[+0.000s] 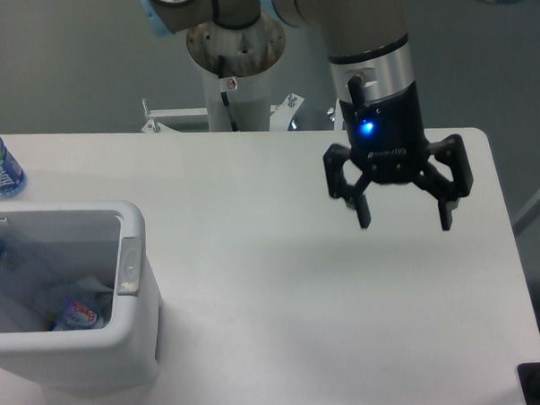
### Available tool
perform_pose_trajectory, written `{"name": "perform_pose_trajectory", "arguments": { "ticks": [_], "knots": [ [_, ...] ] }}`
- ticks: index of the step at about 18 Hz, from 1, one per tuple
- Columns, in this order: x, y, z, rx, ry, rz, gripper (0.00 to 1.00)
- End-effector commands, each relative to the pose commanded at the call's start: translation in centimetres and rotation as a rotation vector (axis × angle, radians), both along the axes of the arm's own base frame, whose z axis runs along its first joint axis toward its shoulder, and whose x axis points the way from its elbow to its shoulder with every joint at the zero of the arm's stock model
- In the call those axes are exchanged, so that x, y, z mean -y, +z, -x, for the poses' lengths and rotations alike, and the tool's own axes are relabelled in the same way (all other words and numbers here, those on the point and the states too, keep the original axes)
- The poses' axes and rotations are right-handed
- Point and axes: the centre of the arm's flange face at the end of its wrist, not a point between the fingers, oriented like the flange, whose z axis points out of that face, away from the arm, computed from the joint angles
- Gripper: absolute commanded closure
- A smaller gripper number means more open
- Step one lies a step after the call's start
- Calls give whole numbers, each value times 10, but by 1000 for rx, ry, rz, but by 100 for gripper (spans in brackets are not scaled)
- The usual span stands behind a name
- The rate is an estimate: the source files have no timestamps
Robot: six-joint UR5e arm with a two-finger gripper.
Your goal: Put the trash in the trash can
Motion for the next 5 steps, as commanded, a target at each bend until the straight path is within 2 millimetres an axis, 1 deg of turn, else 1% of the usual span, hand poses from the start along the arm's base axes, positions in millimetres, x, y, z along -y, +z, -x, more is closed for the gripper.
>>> {"name": "perform_pose_trajectory", "arguments": {
  "ticks": [1, 5],
  "knots": [
    [4, 3, -2, 3, -14, 14, 0],
    [6, 5, -3, 6, -4, 10, 0]
  ]
}}
